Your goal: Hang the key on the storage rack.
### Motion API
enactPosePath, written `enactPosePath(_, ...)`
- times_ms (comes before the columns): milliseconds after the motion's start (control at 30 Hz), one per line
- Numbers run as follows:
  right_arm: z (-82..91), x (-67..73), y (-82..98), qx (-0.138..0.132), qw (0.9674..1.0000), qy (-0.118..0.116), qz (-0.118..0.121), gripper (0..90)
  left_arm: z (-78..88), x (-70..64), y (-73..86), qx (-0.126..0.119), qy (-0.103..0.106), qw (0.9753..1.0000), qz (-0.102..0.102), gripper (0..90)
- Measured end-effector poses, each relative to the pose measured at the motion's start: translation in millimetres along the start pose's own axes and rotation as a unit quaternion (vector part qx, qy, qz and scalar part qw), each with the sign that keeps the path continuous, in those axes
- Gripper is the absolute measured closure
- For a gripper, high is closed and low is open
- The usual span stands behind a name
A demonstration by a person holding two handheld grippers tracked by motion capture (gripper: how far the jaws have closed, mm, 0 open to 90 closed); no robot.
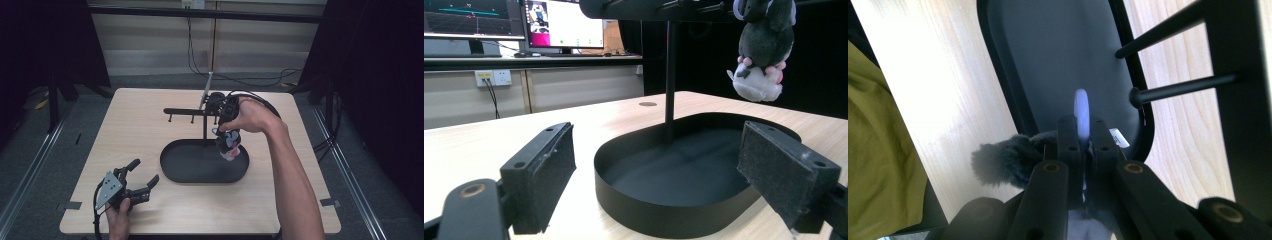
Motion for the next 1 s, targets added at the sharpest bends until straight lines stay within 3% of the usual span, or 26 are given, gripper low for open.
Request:
enactPosePath(433, 2.6, -11.7, -7.1, 0.018, 0.9997, 0.0, -0.013, 87.1, -0.4, -0.3, 0.0, -0.002, -0.005, 1.0, 0.002, 15.0)
enactPosePath(867, -3.6, -23.4, -12.7, 0.026, 0.9992, -0.028, -0.016, 87.1, -0.3, -0.4, 0.0, -0.003, 0.0, 1.0, 0.003, 15.0)
enactPosePath(1000, -1.9, -25.8, -13.0, 0.032, 0.9993, -0.016, -0.014, 87.0, -0.3, -0.5, 0.0, -0.004, 0.0, 1.0, 0.003, 15.0)
Point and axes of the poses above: each handheld gripper's, and its own axes: z roughly backward along the jaws, y roughly out of its underside, x roughly to its left, the point moved 2 cm from there along -z, roughly forward along the jaws, and after that the axes turned 1 degree about -x, right-handed, at the moved point
